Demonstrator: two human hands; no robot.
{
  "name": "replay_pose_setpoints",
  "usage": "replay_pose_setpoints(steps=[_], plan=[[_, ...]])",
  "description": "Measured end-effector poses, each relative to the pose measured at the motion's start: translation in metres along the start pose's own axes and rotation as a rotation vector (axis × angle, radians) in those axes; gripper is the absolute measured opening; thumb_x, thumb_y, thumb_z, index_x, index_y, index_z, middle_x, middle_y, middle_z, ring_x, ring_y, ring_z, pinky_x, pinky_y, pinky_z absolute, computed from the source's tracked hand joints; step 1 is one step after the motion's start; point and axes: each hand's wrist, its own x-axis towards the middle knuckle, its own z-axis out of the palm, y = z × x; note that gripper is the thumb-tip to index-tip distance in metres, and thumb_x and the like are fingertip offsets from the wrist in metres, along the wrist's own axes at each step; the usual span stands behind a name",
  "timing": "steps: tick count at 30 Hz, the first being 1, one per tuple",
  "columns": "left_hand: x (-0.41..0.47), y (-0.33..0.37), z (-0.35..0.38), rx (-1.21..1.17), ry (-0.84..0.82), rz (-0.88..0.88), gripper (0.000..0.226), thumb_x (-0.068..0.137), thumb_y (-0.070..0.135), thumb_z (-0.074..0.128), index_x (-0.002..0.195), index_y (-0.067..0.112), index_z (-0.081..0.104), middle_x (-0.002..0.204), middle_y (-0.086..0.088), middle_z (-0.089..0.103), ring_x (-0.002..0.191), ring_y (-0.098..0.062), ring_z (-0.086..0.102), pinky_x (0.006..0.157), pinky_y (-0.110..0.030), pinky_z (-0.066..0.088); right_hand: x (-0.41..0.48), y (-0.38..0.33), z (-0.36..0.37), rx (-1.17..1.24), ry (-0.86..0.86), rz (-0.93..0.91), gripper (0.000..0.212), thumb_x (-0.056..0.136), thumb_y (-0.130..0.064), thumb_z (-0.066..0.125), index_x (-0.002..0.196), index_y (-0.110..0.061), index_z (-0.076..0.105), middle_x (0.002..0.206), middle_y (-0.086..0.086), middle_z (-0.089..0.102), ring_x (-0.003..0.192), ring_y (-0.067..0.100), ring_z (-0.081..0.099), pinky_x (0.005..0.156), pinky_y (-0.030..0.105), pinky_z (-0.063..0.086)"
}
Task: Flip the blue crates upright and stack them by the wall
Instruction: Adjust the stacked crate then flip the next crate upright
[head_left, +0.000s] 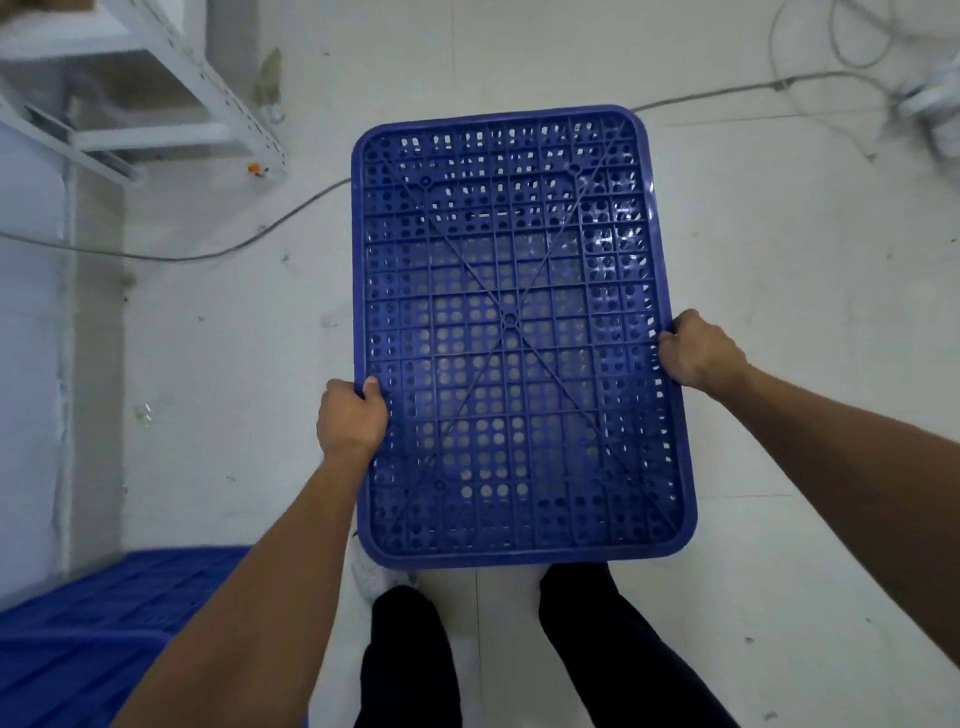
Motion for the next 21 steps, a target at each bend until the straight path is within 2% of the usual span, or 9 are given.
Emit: replay_pose_setpoints(steps=[4, 8, 10, 11, 13, 15, 17, 18, 21], plan=[[0.008, 0.013, 0.001, 0.024, -0.023, 0.01, 0.039, 0.1, 0.037, 0.048, 0.119, 0.004, 0.053, 0.116, -0.017, 0.063, 0.102, -0.033, 0.061, 0.078, -0.035, 0.044, 0.011, 0.003, -0.006, 0.034, 0.019, -0.005, 0.036, 0.1, -0.028, 0.041, 0.128, -0.006, 0.047, 0.125, 0.019, 0.059, 0.108, 0.039, 0.058, 0.079, 0.037, 0.038], [0.013, 0.019, 0.003, 0.03, -0.079, 0.037, 0.041, 0.1, 0.034, 0.049, 0.129, 0.006, 0.051, 0.125, -0.016, 0.061, 0.104, -0.032, 0.062, 0.079, -0.035, 0.046, 0.014, 0.01, -0.004, 0.081, 0.02, 0.008, 0.036, 0.101, -0.03, 0.042, 0.128, -0.006, 0.047, 0.124, 0.02, 0.06, 0.108, 0.039, 0.059, 0.081, 0.039, 0.043], [0.014, 0.017, -0.001, 0.045, -0.161, 0.039, 0.045, 0.099, 0.034, 0.051, 0.136, 0.008, 0.049, 0.126, -0.014, 0.062, 0.099, -0.028, 0.062, 0.079, -0.033, 0.046, 0.011, 0.014, -0.003, 0.116, 0.026, 0.012, 0.036, 0.101, -0.033, 0.044, 0.127, -0.008, 0.048, 0.122, 0.019, 0.061, 0.106, 0.038, 0.06, 0.087, 0.042, 0.047], [0.013, 0.015, -0.005, 0.035, -0.21, 0.026, 0.047, 0.098, 0.034, 0.052, 0.138, 0.01, 0.048, 0.126, -0.013, 0.062, 0.096, -0.026, 0.061, 0.081, -0.033, 0.047, 0.008, 0.016, -0.005, 0.136, 0.023, 0.004, 0.036, 0.101, -0.034, 0.045, 0.126, -0.008, 0.049, 0.121, 0.018, 0.062, 0.105, 0.037, 0.06, 0.089, 0.043, 0.049], [0.013, 0.013, -0.016, -0.075, -0.301, -0.036, 0.049, 0.096, 0.034, 0.055, 0.139, 0.013, 0.048, 0.129, -0.01, 0.061, 0.104, -0.026, 0.061, 0.094, -0.039, 0.05, 0.0, 0.019, -0.008, 0.16, 0.031, -0.018, 0.036, 0.101, -0.036, 0.046, 0.124, -0.009, 0.049, 0.119, 0.017, 0.063, 0.102, 0.035, 0.061, 0.089, 0.045, 0.051], [0.007, 0.017, -0.027, -0.187, -0.378, -0.086, 0.047, 0.095, 0.034, 0.056, 0.137, 0.014, 0.05, 0.135, -0.009, 0.058, 0.112, -0.026, 0.059, 0.102, -0.045, 0.047, -0.012, 0.019, -0.011, 0.168, 0.052, -0.033, 0.035, 0.101, -0.037, 0.048, 0.121, -0.008, 0.05, 0.116, 0.016, 0.064, 0.095, 0.031, 0.06, 0.083, 0.041, 0.049], [-0.006, 0.026, -0.036, -0.151, -0.442, -0.029, 0.04, 0.096, 0.034, 0.055, 0.131, 0.015, 0.051, 0.138, -0.008, 0.055, 0.106, -0.021, 0.058, 0.099, -0.04, 0.047, -0.027, 0.017, -0.015, 0.184, 0.078, -0.048, 0.031, 0.101, -0.037, 0.049, 0.115, -0.01, 0.051, 0.112, 0.014, 0.065, 0.086, 0.026, 0.055, 0.075, 0.036, 0.044], [-0.014, 0.032, -0.039, -0.108, -0.464, 0.011, 0.046, 0.096, 0.035, 0.054, 0.137, 0.016, 0.048, 0.14, -0.006, 0.053, 0.105, -0.02, 0.058, 0.096, -0.038, 0.047, -0.036, 0.013, -0.017, 0.19, 0.091, -0.058, 0.029, 0.1, -0.037, 0.049, 0.113, -0.01, 0.052, 0.11, 0.013, 0.066, 0.084, 0.025, 0.054, 0.074, 0.035, 0.042], [-0.039, 0.052, -0.045, -0.007, -0.511, 0.113, 0.052, 0.098, 0.041, 0.051, 0.145, 0.02, 0.042, 0.145, -0.003, 0.049, 0.116, -0.022, 0.057, 0.097, -0.036, 0.047, -0.065, -0.003, -0.021, 0.207, 0.138, -0.113, 0.025, 0.099, -0.037, 0.051, 0.106, -0.013, 0.051, 0.103, 0.01, 0.066, 0.084, 0.025, 0.057, 0.073, 0.035, 0.045]])
